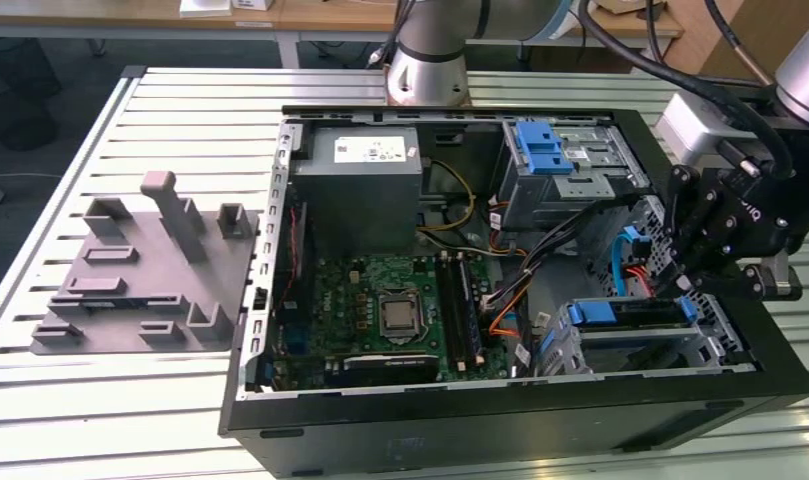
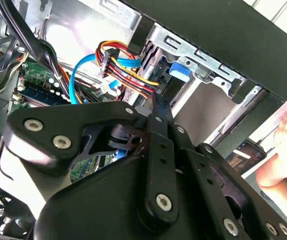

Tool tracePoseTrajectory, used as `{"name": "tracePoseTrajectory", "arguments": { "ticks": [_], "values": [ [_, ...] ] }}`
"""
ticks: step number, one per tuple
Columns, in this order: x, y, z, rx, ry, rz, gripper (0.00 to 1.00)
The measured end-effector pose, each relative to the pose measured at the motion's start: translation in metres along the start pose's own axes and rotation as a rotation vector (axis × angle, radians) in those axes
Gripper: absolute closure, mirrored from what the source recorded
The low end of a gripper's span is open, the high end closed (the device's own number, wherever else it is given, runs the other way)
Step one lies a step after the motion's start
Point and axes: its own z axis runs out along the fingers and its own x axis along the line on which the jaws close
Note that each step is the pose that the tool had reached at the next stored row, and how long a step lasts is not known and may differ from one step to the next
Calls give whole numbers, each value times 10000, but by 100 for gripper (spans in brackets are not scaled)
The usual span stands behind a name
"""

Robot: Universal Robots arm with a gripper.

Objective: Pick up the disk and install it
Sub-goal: 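Insert the first disk wire, then insert the second disk wire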

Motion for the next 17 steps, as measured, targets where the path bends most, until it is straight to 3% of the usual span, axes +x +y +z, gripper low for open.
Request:
{"name": "tracePoseTrajectory", "arguments": {
  "ticks": [2,17],
  "values": [
    [0,0,0,0,1,0,89],
    [0,0,-2,0,0,0,89]
  ]
}}
